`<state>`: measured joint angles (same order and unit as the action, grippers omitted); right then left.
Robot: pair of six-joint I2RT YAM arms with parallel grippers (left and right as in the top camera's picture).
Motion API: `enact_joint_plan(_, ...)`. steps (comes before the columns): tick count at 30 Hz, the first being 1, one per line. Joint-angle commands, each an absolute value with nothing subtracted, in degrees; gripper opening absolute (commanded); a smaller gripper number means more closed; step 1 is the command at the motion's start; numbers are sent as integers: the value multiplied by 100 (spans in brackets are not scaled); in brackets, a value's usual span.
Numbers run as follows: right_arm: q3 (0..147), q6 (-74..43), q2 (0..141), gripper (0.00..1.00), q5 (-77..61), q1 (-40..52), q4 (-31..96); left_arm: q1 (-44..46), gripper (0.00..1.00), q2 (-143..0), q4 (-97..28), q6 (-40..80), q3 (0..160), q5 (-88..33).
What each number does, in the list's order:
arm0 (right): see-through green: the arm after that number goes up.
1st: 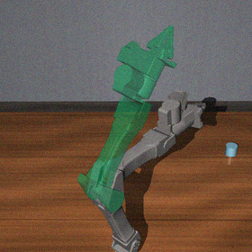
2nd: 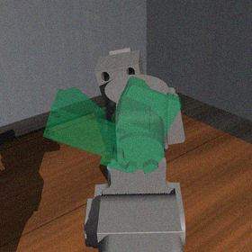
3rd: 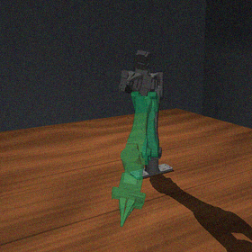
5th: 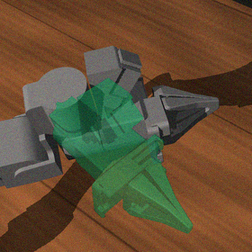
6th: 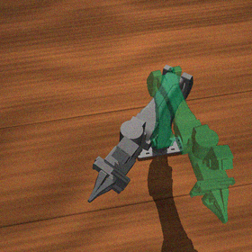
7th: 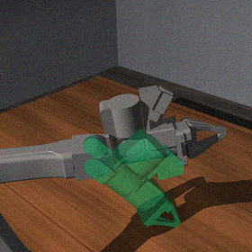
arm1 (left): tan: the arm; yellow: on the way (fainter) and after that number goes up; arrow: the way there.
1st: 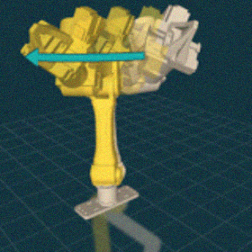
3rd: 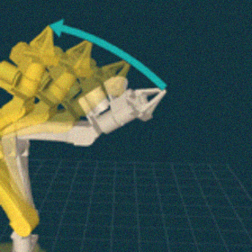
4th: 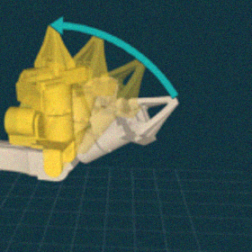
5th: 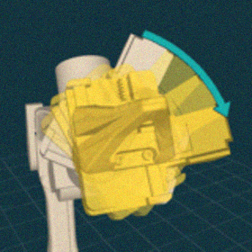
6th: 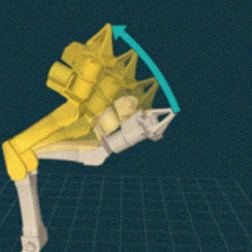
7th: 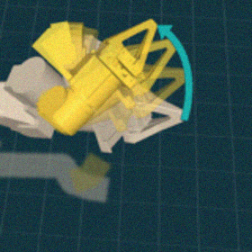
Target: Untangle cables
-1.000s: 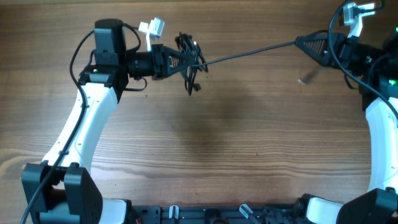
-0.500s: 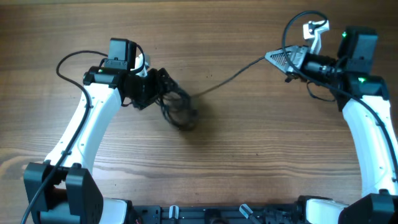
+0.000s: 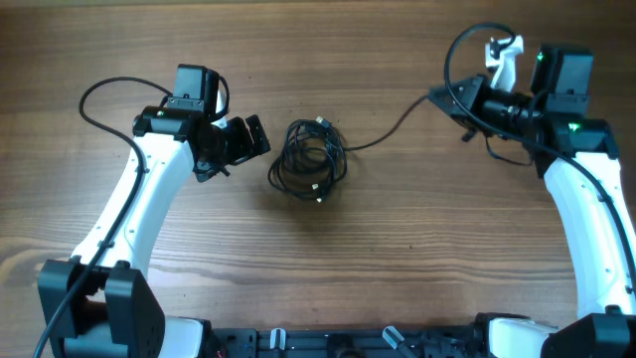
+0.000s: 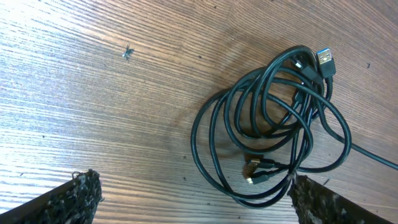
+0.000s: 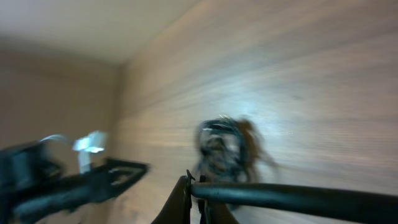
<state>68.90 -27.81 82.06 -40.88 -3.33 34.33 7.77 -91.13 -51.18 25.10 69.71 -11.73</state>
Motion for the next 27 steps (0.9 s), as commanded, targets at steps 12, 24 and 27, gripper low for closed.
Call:
enact_joint_plan(12, 7008, -1935, 8401, 93, -1260, -318, 5006, 1516, 100, -9695, -4718, 2449, 6923, -1326)
enact_joint_plan(24, 7008, -1802, 8401, 93, -1297, -318, 5000, 2023, 81, -10379, -5035, 3677, 6897, -1852)
enact_joint_plan(27, 7008, -1798, 8401, 93, -1297, -318, 4998, 2115, 77, -10621, -4858, 3804, 6820, -1774)
